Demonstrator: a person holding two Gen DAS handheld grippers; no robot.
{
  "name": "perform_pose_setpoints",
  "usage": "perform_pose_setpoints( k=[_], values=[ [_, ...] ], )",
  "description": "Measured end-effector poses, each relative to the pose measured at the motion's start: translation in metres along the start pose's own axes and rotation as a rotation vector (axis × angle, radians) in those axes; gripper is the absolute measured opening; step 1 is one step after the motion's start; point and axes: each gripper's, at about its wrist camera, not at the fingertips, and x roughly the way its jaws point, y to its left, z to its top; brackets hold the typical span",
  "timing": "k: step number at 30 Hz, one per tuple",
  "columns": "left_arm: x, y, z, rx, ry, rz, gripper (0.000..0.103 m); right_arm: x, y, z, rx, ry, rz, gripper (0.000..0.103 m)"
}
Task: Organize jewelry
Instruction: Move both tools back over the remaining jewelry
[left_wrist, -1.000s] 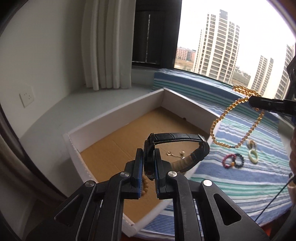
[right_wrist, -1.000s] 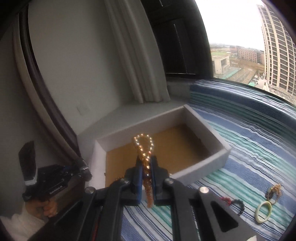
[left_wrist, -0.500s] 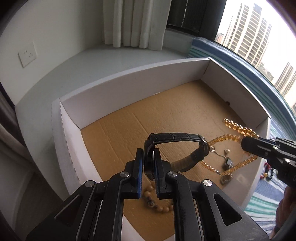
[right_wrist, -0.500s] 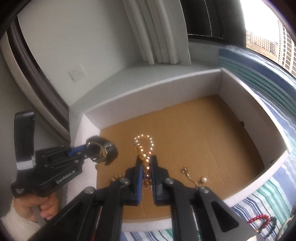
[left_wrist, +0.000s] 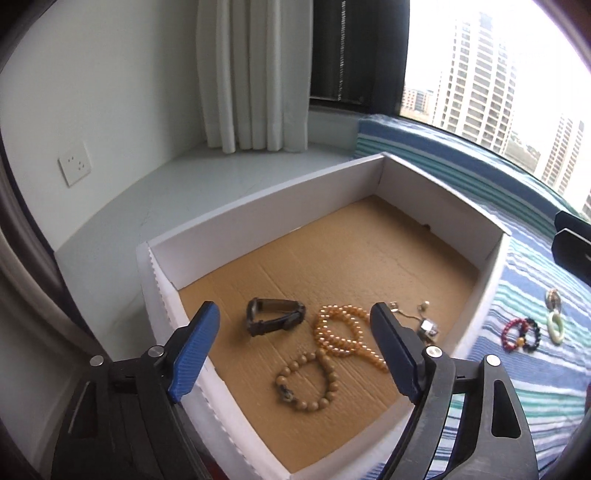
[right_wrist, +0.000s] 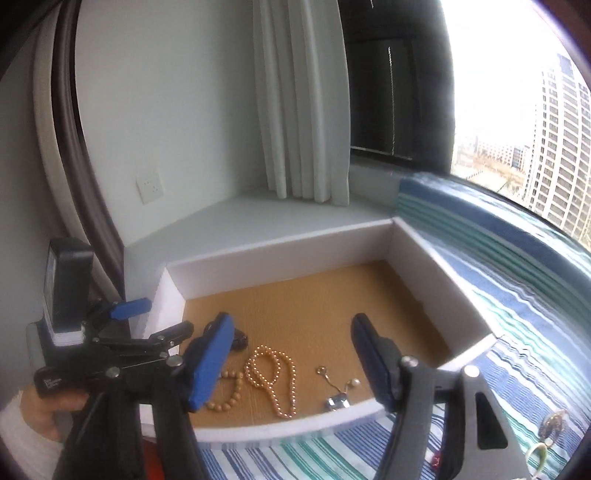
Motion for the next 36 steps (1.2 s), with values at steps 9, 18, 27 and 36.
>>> perform_pose_setpoints(
  k=[9,18,27,36],
  values=[
    [-0.040,-0.117,-0.062,0.177,0.008,-0.270,0.095,-0.089,-0.044,-0.115,-0.047,0.009,-0.243,0.081],
    [-0.010,-0.224,-0.129,0.345,0.142,-0.379,0.095,-0.137,-0.115,-0.230,0.129,0.131,-0.547,0.081],
    [0.007,-0.258,-0.152,0.377,0.043,-0.401,0.095,-0.158,-0.155,-0.293,0.315,0.176,-0.647,0.081],
    [0.030,-0.266,-0.163,0.362,0.019,-0.370,0.095,-0.154,-0.166,-0.303,0.351,0.170,-0.684,0.081]
  ],
)
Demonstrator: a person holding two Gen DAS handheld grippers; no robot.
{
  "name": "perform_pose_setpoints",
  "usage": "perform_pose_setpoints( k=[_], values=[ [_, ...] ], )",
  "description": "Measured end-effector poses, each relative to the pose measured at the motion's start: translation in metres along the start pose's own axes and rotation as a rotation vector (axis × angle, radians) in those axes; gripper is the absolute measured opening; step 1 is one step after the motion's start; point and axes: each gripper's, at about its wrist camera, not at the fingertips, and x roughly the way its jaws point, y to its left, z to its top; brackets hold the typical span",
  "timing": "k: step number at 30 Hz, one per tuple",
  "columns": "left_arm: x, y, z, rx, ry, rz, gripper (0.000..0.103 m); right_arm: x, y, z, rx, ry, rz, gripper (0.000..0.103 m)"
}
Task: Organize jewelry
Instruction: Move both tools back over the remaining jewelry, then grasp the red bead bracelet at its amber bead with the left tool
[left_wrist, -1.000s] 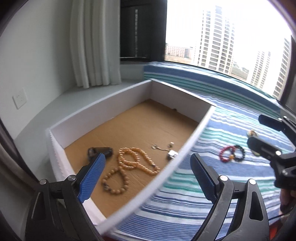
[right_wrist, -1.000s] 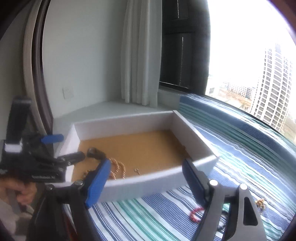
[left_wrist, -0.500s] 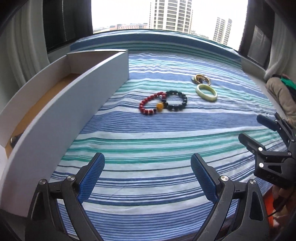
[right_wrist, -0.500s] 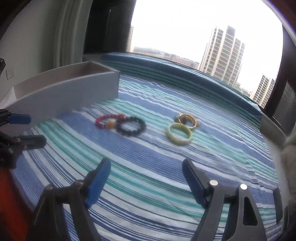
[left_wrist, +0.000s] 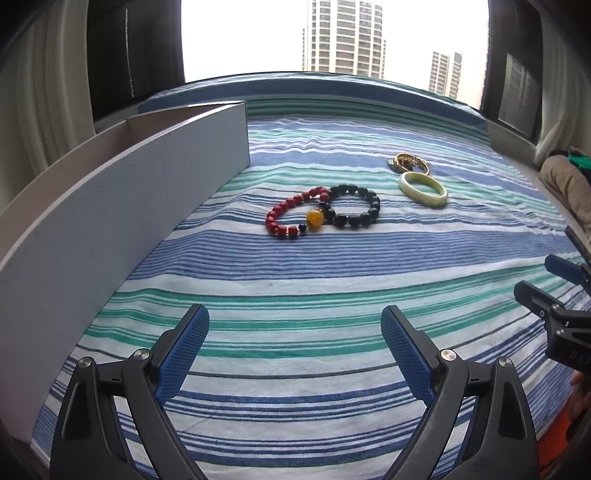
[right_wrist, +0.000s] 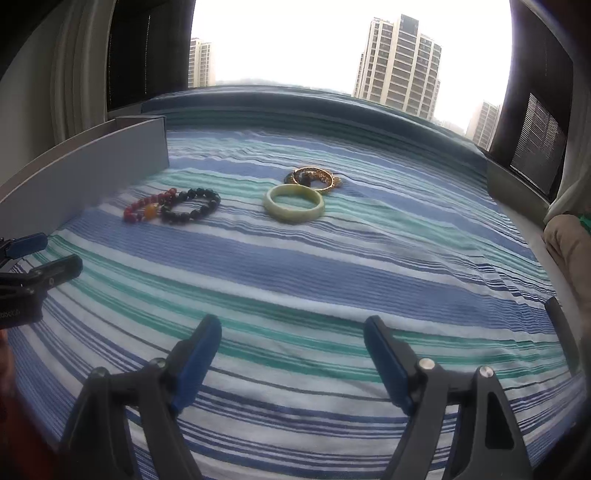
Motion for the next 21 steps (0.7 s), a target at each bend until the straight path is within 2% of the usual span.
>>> perform_pose_setpoints(
  k=[7,11,17,21],
  values=[
    [0.001,-0.003,-0.013,0.008,0.061,-0.031,0.095,0.004,0.006,-0.002,-0.002,0.001,0.020,0.081],
    [-0.005,0.001,-0.013,0.019,0.085,-0.038,0.095,0.005,-0.004,0.000,0.029,0.002,0.025,0.081],
    [-0.013,0.020,0.001,-0.037,0.109,-0.039,0.095,0.019,-0.027,0.002,0.072,0.001,-0.014,0.081],
    [-0.018,0.023,0.026,-0.006,0.098,-0.054,0.095,0.031,-0.037,-0.003,0.110,0.029,-0.002,0.081]
  ],
)
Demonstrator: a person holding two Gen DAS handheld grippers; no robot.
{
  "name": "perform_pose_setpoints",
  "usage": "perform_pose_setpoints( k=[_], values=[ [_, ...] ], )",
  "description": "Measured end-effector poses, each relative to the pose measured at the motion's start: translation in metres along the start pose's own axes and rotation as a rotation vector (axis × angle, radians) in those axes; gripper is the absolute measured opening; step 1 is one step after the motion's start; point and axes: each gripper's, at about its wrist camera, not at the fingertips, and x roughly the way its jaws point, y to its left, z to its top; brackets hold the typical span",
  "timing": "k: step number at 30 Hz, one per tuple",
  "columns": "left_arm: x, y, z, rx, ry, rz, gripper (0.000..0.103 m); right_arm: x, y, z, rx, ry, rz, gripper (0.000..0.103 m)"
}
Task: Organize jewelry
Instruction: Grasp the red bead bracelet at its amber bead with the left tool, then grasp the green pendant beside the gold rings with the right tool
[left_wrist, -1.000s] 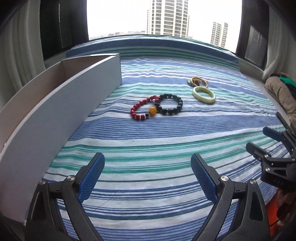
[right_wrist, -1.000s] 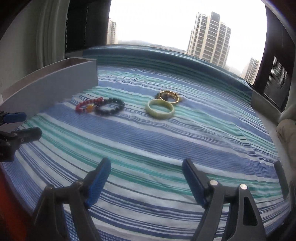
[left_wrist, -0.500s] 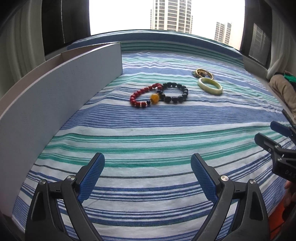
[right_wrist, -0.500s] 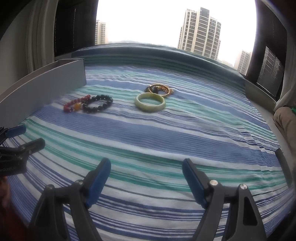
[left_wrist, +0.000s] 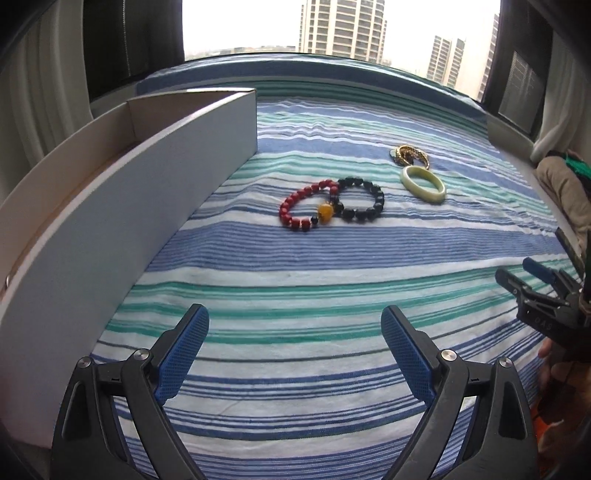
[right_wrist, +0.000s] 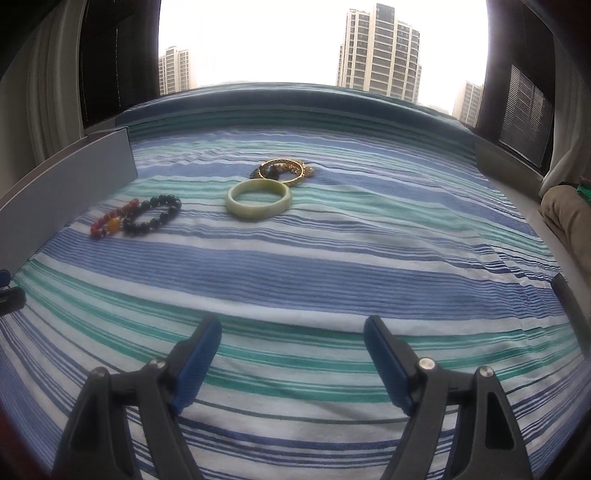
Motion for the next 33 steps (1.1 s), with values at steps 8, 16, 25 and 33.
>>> perform_pose_setpoints(
  k=[8,16,25,33],
  values=[
    [0.031,-0.021,0.067,0.196,0.030,-0.153,0.099,0.012,-0.007,-0.003,0.046,0.057,0.050,0.081],
    [0.117,-0.022,0.088,0.240,0.150,-0.182,0.062,0.016,-0.009,-0.004,0.064,0.075,0.064,0.082],
    [0.131,-0.033,0.081,0.324,0.154,-0.170,0.038,0.015,-0.009,-0.004,0.071,0.073,0.071,0.082],
    [0.121,-0.021,0.071,0.286,0.148,-0.169,0.015,0.015,-0.009,-0.004,0.072,0.074,0.070,0.082]
  ],
)
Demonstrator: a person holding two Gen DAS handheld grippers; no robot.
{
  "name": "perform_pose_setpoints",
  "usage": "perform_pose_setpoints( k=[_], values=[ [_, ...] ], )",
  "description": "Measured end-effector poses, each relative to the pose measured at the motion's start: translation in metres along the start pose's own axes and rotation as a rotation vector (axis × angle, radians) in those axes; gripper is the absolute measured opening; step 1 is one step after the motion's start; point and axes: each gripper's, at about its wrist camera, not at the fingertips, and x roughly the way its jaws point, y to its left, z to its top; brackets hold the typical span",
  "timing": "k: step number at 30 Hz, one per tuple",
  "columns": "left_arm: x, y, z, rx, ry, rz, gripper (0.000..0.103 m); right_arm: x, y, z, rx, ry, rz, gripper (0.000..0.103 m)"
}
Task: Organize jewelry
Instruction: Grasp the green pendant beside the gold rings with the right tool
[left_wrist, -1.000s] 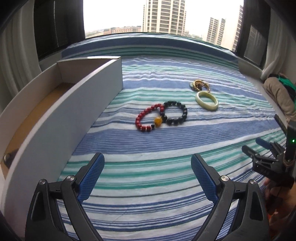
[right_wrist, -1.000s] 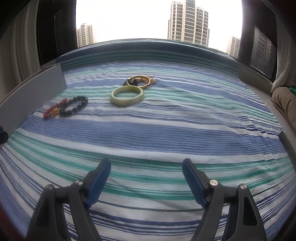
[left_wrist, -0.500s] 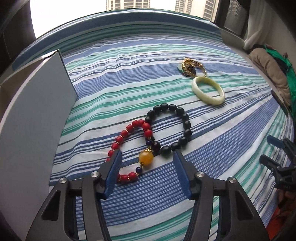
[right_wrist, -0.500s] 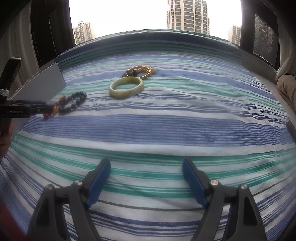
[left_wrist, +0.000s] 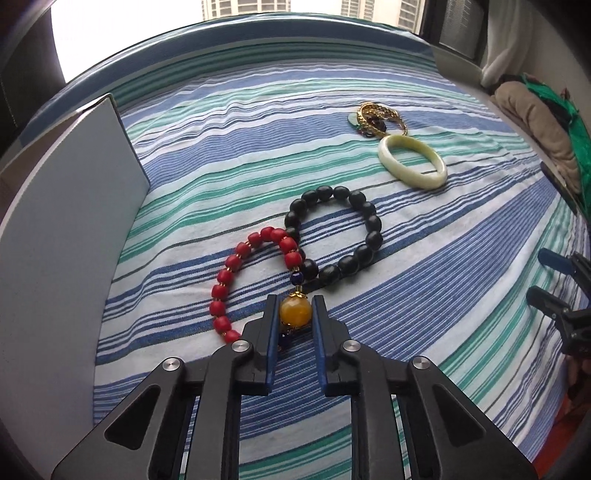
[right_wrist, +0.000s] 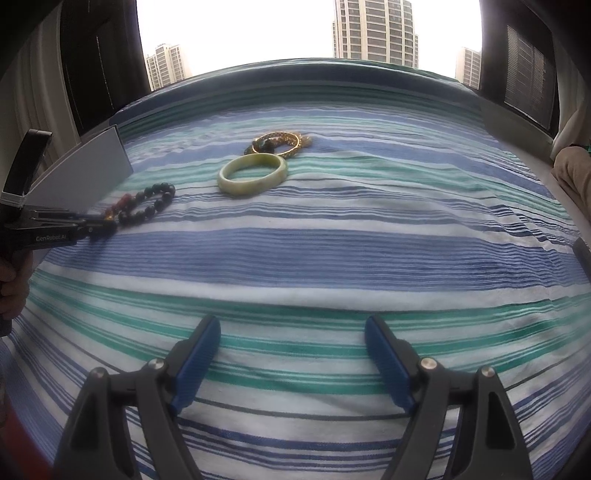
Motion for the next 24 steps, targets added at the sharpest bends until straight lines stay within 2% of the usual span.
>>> perform_pose_setpoints(
  k=[3,9,13,16,18,21,24],
  values=[
    [-0.016,0.000,-0.014,-0.023,-0.005,-0.011,0.015,0.000,0.001,0.000,-0.005,0.002,-0.006,0.082],
    [-0.048,-0.020,-0.055,0.038,0.030,-0.043,0.016,0.002,0.003,-0.001,-0.016,0.007,-0.014,0.083],
    [-0.051,-0.031,-0.072,0.058,0.042,-0.067,0.016,0.004,0.009,-0.001,-0.051,0.020,-0.049,0.085],
    [-0.048,-0.035,-0.077,0.063,0.040,-0.064,0.016,0.004,0.008,0.000,-0.049,0.024,-0.035,0.086],
    [-0.047,-0.033,-0.077,0.055,0.028,-0.067,0.017,0.004,0.008,0.002,-0.048,0.065,-0.028,0.086],
    [-0.047,-0.028,-0.077,0.022,0.019,-0.091,0.017,-0.003,0.007,0.018,0.009,0.136,0.120,0.086],
    [-0.047,-0.025,-0.079,0.006,0.005,-0.106,0.018,-0.013,0.006,0.053,0.027,0.116,0.187,0.086]
  ],
)
